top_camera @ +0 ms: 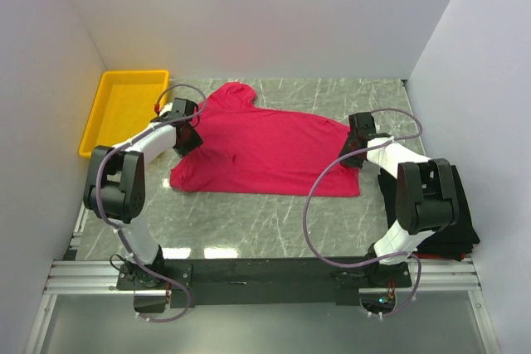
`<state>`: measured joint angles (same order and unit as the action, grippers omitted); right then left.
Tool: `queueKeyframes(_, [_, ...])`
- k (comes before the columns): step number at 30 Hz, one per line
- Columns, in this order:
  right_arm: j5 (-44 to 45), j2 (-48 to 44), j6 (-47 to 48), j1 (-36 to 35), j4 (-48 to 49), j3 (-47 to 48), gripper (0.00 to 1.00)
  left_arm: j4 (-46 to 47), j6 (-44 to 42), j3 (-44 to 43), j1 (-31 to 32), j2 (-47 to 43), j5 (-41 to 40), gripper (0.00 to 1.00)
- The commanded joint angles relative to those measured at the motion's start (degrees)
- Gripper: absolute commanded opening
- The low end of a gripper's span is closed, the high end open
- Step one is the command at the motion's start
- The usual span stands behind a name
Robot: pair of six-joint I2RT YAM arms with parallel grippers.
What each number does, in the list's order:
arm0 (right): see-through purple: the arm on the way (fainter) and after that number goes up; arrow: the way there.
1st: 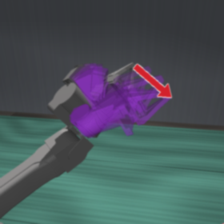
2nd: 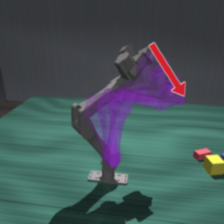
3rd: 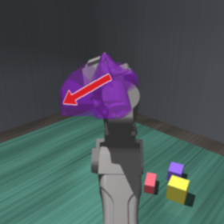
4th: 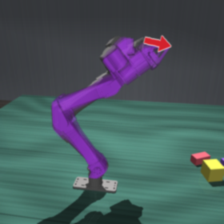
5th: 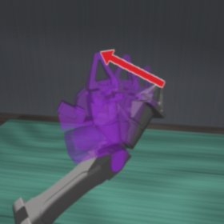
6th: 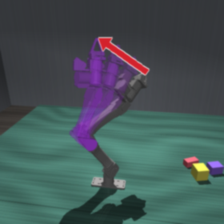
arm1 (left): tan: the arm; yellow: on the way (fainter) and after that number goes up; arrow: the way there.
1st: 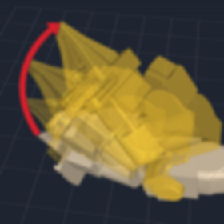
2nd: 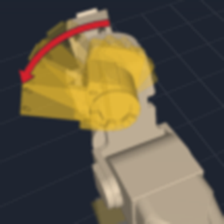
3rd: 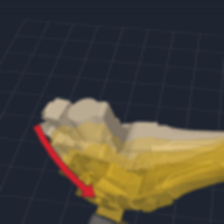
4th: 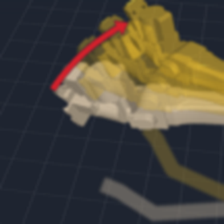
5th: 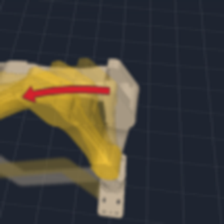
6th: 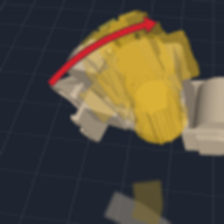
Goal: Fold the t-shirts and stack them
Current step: Fold the tshirt
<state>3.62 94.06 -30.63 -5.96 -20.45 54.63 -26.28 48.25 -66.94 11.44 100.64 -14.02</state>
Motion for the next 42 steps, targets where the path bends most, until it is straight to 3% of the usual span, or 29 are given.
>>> queueKeyframes(1, [0.25, -2.83, -0.57, 0.33, 1.29, -0.49, 0.00, -0.96, -1.58, -3.11, -0.10, 1.66, -2.50, 0.46])
queueKeyframes(9, [0.16, -3.27, -0.66, 0.42, 1.46, -0.76, 0.00, -0.52, -2.11, -4.61, -0.10, 4.04, -2.15, 0.40])
queueKeyframes(21, [0.25, -3.62, -1.01, 0.86, 1.46, -1.11, 0.00, -1.23, -3.07, -4.87, -0.10, 1.32, -0.48, 0.01])
queueKeyframes(42, [0.16, -5.29, -2.24, 3.41, 2.34, -2.33, 0.00, -3.24, -4.74, -6.28, -0.19, -1.85, -1.79, 0.01])
